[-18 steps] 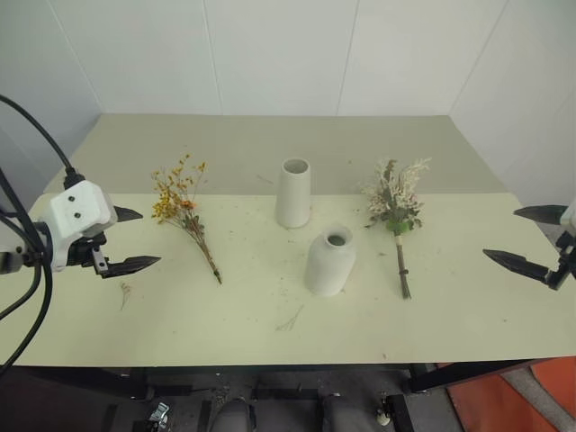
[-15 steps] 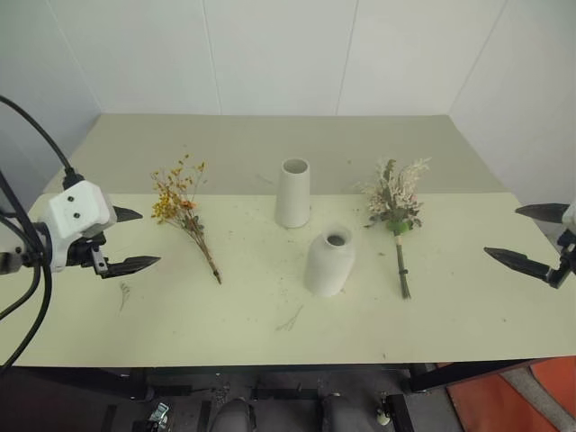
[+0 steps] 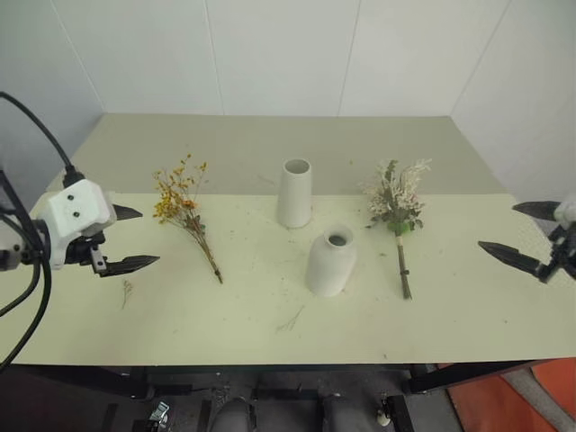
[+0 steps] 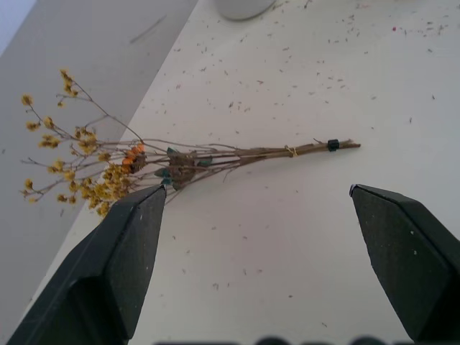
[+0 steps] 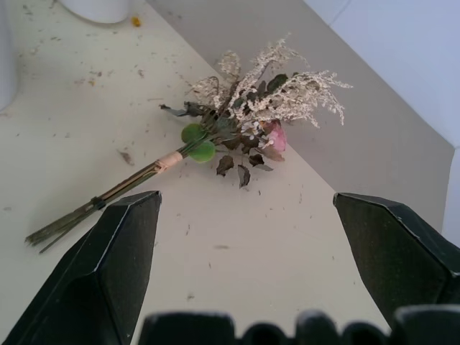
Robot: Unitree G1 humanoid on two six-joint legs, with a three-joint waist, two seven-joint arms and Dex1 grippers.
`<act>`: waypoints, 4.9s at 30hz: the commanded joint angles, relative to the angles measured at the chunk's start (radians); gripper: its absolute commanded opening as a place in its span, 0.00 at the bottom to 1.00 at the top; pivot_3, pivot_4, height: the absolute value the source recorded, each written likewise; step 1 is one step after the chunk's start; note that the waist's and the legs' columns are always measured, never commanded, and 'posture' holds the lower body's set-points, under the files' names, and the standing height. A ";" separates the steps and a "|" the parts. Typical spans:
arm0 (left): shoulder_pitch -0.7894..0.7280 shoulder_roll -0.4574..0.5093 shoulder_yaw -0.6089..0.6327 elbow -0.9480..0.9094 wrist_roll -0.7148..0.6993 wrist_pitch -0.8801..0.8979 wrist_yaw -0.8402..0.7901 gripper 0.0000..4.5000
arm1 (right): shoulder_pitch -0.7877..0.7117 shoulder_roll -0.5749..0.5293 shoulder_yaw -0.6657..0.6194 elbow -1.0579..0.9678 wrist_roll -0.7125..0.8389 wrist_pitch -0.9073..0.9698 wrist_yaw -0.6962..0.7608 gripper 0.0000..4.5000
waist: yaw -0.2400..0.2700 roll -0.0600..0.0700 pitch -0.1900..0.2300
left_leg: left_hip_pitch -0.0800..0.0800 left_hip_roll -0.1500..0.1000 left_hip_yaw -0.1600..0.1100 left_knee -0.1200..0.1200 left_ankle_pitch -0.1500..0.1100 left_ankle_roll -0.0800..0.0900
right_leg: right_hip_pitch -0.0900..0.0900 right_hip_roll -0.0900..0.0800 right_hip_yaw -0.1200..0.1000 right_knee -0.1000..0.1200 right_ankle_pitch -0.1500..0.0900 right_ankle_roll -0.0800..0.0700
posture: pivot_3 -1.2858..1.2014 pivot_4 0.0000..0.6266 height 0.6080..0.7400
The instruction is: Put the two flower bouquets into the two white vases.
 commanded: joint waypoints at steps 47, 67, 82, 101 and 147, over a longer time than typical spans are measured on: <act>-0.232 -0.258 -0.373 0.064 0.176 -0.118 -0.006 1.00 | -0.769 0.506 0.386 0.408 -0.172 0.369 -0.590 0.04 | -0.011 0.000 0.000 | -0.007 -0.001 0.000 0.000 0.000 0.000 | -0.006 0.000 0.001 -0.001 0.001 0.001 | 0.52 0.24 1.00; -0.072 -0.168 -0.123 0.043 0.081 -0.069 0.031 1.00 | -1.278 0.897 0.082 1.173 0.208 -0.449 -0.123 0.04 | -0.045 0.002 0.001 | -0.007 0.001 -0.002 -0.004 0.000 0.000 | -0.005 0.000 -0.002 0.000 0.002 0.000 | 0.52 0.24 1.00; 0.031 -0.125 -0.023 -0.084 0.030 0.031 0.069 1.00 | -1.365 0.924 0.046 1.433 0.131 -0.656 -0.128 0.04 | -0.052 0.002 0.002 | -0.007 0.001 -0.002 -0.009 0.001 -0.001 | -0.006 0.000 -0.003 0.000 0.002 -0.001 | 0.52 0.24 1.00; 0.027 -0.094 -0.039 -0.080 0.016 0.031 0.063 1.00 | -1.315 0.993 0.047 1.463 0.035 -0.770 -0.240 0.04 | -0.054 0.003 0.002 | -0.006 0.001 -0.002 -0.010 0.001 -0.001 | -0.006 0.000 -0.002 0.000 0.002 -0.001 | 0.52 0.24 1.00; -0.012 -0.102 -0.046 0.002 0.014 -0.039 0.062 1.00 | -1.126 0.975 0.032 1.313 0.097 -0.736 0.131 0.99 | -0.054 0.003 0.002 | -0.005 0.001 -0.002 -0.010 0.001 -0.001 | -0.006 0.000 -0.002 0.001 0.002 -0.001 | 0.52 0.24 1.00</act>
